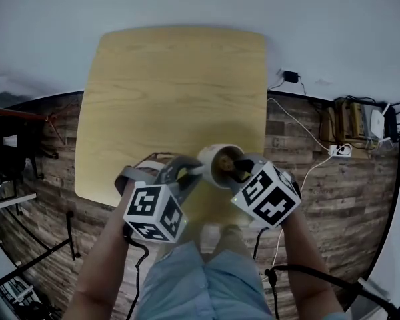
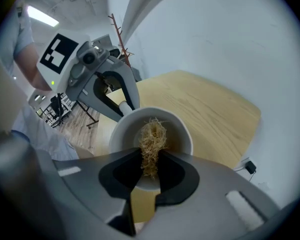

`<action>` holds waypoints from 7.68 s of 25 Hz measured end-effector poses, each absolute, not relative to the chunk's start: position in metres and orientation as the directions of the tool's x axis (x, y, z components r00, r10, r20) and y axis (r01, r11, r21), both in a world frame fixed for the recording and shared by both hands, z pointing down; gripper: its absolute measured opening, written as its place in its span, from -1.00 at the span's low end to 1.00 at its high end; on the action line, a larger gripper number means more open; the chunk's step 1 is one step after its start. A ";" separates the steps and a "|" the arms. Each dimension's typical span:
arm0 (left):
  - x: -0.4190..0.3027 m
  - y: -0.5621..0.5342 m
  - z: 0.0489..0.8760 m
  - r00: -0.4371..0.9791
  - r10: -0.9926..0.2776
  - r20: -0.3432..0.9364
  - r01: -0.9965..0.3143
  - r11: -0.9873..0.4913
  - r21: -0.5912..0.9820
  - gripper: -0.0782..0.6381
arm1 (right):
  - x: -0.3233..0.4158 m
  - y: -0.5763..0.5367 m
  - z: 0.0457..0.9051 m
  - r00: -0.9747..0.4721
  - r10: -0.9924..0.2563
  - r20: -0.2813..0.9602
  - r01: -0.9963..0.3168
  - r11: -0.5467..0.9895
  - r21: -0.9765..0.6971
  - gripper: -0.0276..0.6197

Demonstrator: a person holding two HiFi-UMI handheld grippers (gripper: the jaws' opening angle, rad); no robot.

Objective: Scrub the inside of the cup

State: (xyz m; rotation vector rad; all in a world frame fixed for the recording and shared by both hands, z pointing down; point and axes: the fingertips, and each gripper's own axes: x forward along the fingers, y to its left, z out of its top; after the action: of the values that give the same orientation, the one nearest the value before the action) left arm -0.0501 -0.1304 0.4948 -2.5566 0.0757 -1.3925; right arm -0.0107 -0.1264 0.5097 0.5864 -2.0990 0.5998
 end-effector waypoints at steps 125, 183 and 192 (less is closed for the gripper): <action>-0.044 -0.131 0.498 0.480 -0.219 0.849 0.144 -0.935 -0.323 -0.58 | 0.019 -0.107 0.485 -0.552 -0.355 0.755 -0.768 0.569 -0.295 -0.71; -0.127 -0.091 0.520 0.657 -0.325 0.680 -0.439 -0.899 -0.006 -0.43 | -0.005 -0.128 0.384 -0.612 -0.593 0.523 -0.775 0.582 -0.247 -0.69; -0.095 -0.085 0.397 0.742 -0.529 0.413 -0.616 -0.781 0.106 -0.54 | -0.026 -0.106 0.341 -0.670 -0.630 0.392 -0.730 0.654 -0.197 -0.68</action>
State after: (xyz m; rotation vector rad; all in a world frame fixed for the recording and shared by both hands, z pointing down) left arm -0.0954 -0.0852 0.3968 -3.1495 1.0519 -0.6240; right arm -0.0261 -0.1061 0.3413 1.0913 -2.5849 0.4934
